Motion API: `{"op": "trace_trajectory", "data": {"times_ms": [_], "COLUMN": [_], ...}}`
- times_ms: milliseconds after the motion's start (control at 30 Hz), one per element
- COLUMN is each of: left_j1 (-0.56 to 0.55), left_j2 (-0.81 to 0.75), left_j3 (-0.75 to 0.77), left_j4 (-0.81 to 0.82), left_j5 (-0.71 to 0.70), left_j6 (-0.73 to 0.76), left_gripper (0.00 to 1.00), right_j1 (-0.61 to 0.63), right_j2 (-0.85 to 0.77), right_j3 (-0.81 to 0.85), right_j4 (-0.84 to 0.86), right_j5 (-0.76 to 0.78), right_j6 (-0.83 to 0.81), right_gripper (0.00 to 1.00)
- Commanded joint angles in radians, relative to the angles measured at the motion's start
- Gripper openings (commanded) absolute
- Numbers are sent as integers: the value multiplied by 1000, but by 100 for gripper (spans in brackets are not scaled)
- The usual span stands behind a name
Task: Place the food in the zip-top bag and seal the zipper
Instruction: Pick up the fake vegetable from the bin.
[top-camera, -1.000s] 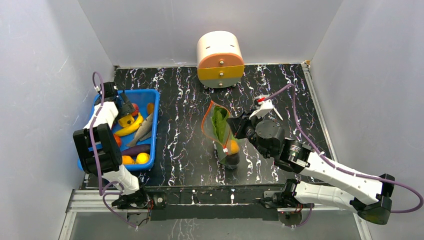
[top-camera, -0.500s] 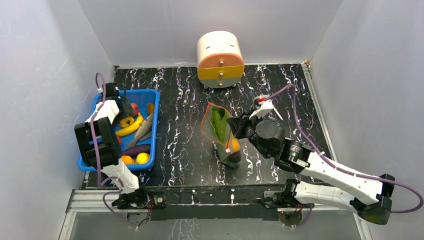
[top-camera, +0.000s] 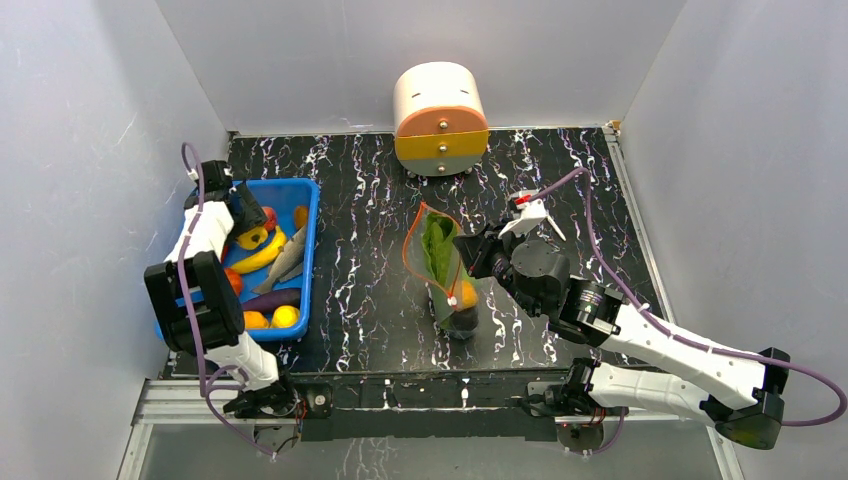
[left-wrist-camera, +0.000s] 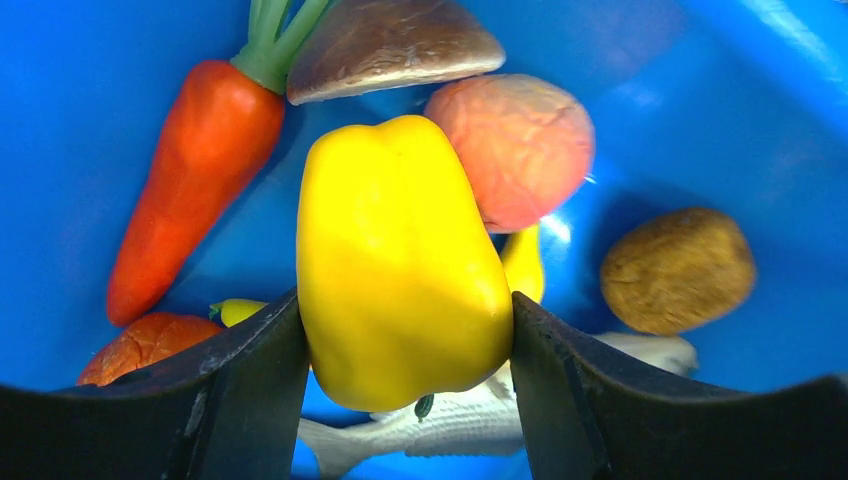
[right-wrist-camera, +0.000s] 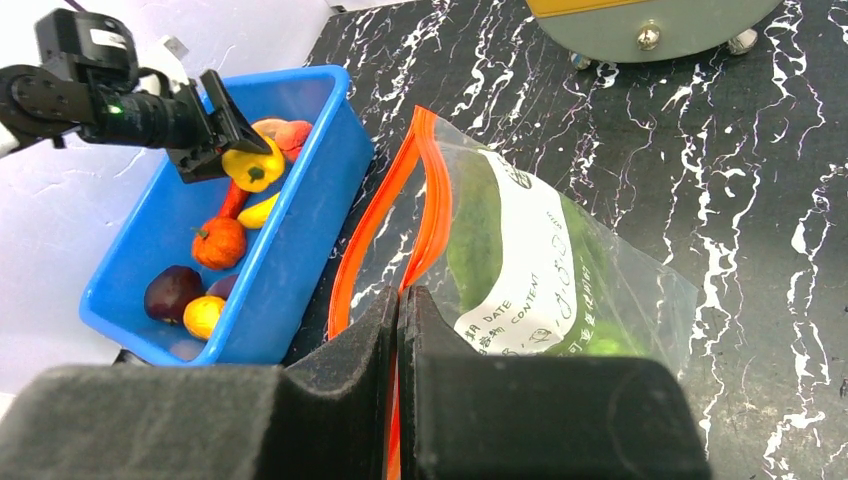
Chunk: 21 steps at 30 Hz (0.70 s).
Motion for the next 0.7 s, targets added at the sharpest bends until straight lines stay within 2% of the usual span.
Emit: {"op": "trace_trajectory", "data": {"times_ms": [0, 300, 500, 667], "left_j1": [4, 4, -2, -58], "left_j2": [-125, -253, -334, -374], "left_j3": [49, 60, 62, 75], "left_j4": [-51, -132, -154, -164], "left_j5": [76, 195, 350, 472], "left_j6": [-15, -35, -50, -71], "left_gripper": [45, 43, 42, 41], "right_j1": [3, 2, 3, 2], "right_j2": [-18, -37, -25, -8], "right_j3": [39, 71, 66, 79], "right_j4": [26, -40, -53, -56], "right_j5": [23, 55, 54, 51], "right_j6": [-5, 1, 16, 25], "right_gripper": [0, 0, 0, 0]}}
